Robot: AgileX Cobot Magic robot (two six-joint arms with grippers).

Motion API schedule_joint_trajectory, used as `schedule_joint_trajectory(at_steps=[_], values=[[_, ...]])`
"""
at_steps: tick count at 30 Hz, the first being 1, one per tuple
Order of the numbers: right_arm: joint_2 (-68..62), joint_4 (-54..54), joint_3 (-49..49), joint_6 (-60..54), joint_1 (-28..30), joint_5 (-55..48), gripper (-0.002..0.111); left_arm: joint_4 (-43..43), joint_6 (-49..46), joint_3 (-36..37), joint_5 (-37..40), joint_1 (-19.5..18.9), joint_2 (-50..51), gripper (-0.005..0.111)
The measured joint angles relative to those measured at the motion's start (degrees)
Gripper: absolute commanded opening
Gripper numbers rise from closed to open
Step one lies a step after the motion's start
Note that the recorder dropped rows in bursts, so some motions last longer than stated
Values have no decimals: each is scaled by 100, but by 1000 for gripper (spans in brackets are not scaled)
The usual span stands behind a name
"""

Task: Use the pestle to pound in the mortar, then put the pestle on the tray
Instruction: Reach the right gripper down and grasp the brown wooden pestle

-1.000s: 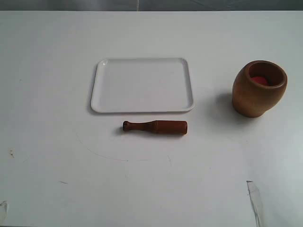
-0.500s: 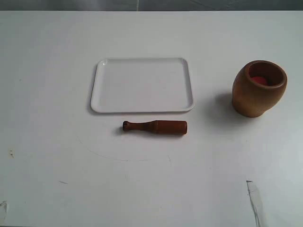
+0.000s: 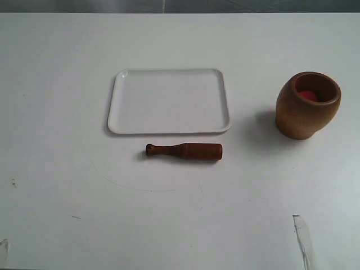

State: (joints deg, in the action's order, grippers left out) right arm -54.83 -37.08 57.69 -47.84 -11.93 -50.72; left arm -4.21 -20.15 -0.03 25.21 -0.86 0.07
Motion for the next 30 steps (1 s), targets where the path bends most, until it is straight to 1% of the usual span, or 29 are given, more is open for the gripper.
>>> schedule_joint_trajectory(at_steps=[5, 10, 12, 18, 20, 22, 25, 28, 30], values=[[-1511, -102, 219, -498, -708, -86, 0, 0, 0, 0, 0, 0, 0, 0], [-2929, -86, 690, -794, -1705, 312, 0, 0, 0, 0, 0, 0, 0, 0], [-3427, 73, 944, -811, -2122, 425, 0, 0, 0, 0, 0, 0, 0, 0], [-4790, 1029, 1668, -848, -3156, 473, 0, 0, 0, 0, 0, 0, 0, 0], [-5168, 1519, 1861, -848, -3454, 484, 0, 0, 0, 0, 0, 0, 0, 0], [-5592, 2277, 2001, -658, -3825, 483, 0, 0, 0, 0, 0, 0, 0, 0], [-5915, 3068, 2064, -223, -4175, 483, 0, 0, 0, 0, 0, 0, 0, 0], [-6017, 3198, 2064, -59, -4307, 460, 0, 0, 0, 0, 0, 0, 0, 0], [-6030, 3100, 2064, -21, -4335, 447, 0, 0, 0, 0, 0, 0, 0, 0]])
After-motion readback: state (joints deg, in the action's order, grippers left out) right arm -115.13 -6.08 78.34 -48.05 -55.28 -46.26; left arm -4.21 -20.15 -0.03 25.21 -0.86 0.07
